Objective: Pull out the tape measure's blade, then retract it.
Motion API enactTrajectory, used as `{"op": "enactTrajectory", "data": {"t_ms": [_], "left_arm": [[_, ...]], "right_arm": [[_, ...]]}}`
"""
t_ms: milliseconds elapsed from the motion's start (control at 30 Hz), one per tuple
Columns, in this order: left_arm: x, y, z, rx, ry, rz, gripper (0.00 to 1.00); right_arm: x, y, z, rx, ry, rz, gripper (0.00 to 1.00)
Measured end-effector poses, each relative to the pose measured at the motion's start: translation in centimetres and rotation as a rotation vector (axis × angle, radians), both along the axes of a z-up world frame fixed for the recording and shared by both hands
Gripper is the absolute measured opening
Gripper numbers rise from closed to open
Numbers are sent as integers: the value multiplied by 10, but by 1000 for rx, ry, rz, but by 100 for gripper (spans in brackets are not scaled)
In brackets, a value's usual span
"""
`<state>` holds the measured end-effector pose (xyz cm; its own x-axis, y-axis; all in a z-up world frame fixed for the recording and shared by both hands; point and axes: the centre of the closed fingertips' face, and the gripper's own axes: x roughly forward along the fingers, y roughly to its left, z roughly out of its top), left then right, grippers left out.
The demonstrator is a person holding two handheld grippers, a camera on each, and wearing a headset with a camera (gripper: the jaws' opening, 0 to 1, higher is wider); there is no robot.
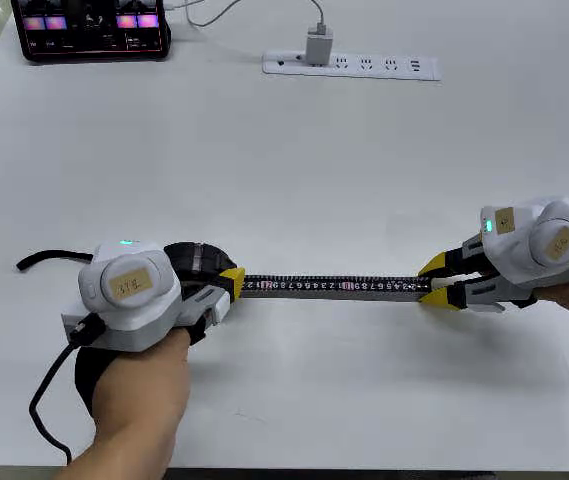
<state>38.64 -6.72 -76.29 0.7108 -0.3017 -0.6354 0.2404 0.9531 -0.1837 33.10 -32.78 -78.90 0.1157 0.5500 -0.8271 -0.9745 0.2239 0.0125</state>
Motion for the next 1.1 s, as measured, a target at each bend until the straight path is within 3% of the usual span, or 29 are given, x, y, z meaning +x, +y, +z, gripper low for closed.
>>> {"op": "enactTrajectory", "data": {"t_ms": [467, 700, 900, 1100], "left_arm": [[0, 0, 0, 3, -5, -3, 59], [0, 0, -1, 8, 18, -5, 57], [0, 0, -2, 0, 14, -5, 57], [-1, 0, -2, -9, 21, -5, 57]], "right_arm": [[2, -1, 0, -16, -29, 16, 11], [3, -2, -1, -19, -30, 11, 11], [3, -1, 0, -22, -33, 10, 11], [4, 11, 1, -5, -32, 15, 11]]}}
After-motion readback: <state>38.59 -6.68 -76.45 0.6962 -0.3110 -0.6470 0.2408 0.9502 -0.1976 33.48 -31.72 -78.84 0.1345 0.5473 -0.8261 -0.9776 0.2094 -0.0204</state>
